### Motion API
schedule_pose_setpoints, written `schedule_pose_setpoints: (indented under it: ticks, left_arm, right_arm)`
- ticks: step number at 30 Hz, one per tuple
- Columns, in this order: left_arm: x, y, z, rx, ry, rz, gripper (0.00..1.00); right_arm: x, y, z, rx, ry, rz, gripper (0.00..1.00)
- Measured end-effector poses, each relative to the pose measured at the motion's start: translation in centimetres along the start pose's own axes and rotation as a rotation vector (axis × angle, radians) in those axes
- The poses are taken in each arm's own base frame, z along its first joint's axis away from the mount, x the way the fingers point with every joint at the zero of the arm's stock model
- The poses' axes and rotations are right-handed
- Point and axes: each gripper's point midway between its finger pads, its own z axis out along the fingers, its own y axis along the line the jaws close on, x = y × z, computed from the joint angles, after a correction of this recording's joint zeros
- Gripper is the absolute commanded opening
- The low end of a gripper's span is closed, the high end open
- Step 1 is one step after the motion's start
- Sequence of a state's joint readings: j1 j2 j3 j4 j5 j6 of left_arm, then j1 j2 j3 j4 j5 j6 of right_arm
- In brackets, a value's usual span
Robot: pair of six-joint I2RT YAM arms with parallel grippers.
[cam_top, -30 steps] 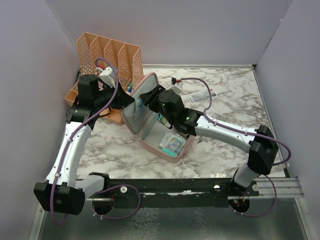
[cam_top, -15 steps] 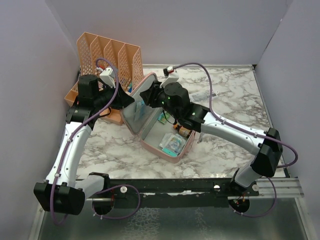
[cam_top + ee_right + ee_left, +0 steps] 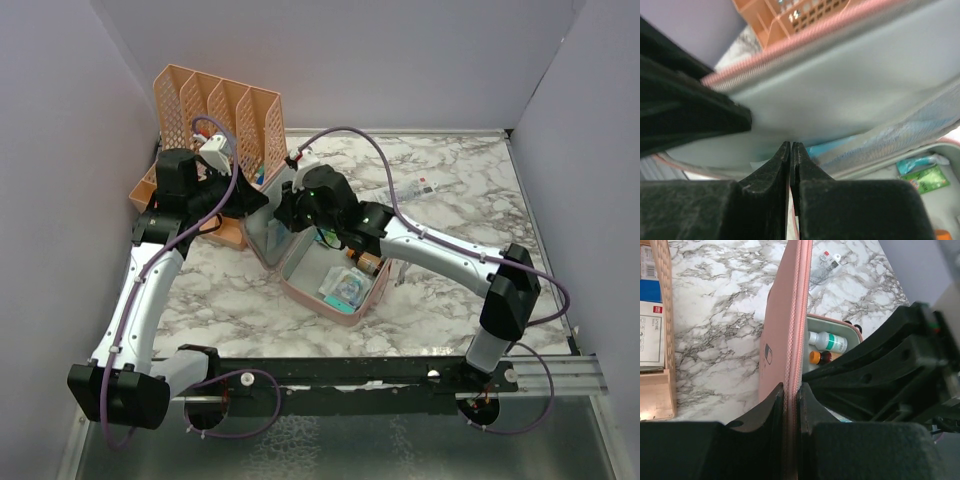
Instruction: Organize the medicine kit
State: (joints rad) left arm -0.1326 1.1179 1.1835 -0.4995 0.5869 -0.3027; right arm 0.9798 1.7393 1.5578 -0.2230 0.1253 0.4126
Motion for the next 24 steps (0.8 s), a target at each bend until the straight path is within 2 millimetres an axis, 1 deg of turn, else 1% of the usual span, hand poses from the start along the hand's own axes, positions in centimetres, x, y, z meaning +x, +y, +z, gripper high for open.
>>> schedule_pose_setpoints:
  ticks: [2, 4, 6, 9, 15, 18, 21, 22, 24]
  left_arm:
    - [0.0, 0.0, 0.0, 0.000, 0.001, 0.000, 0.00]
    - [0.1, 0.0, 0.0, 0.000, 0.002, -0.001, 0.00]
    - [0.1, 0.0, 0.0, 0.000, 0.004, -0.003, 0.00]
    - [0.1, 0.0, 0.1, 0.000, 0.004, -0.002, 0.00]
    - [0.1, 0.1, 0.1, -0.001, 0.003, 0.003, 0.00]
    - [0.1, 0.1, 0.1, -0.001, 0.003, 0.005, 0.00]
    - [0.1, 0.1, 0.1, 0.000, 0.003, 0.009, 0.00]
    - [0.0, 0.1, 0.1, 0.000, 0.002, 0.010, 0.00]
    - [0.0, 0.1, 0.1, 0.001, 0.001, 0.015, 0.00]
  right_arm:
    - [1.8, 0.0, 0.0, -0.021, 0.050, -0.016, 0.07]
    - [3.0, 0.0, -0.1, -0.040, 0.083, -0.030, 0.10]
    - [3.4, 0.1, -0.2, -0.055, 0.097, -0.039, 0.13]
    - [2.9, 0.3, -0.8, -0.069, 0.090, -0.036, 0.25]
    - [0.7, 0.3, -3.0, -0.039, 0.029, 0.053, 0.42]
    - [-0.4, -0.3, -3.5, 0.010, -0.010, 0.123, 0.45]
    - [-0.3, -1.1, -3.5, 0.068, -0.023, 0.193, 0.46]
    - [0.1, -1.7, -3.4, 0.100, -0.020, 0.216, 0.45]
    - [0.5, -2.5, -3.2, 0.151, -0.017, 0.245, 0.37]
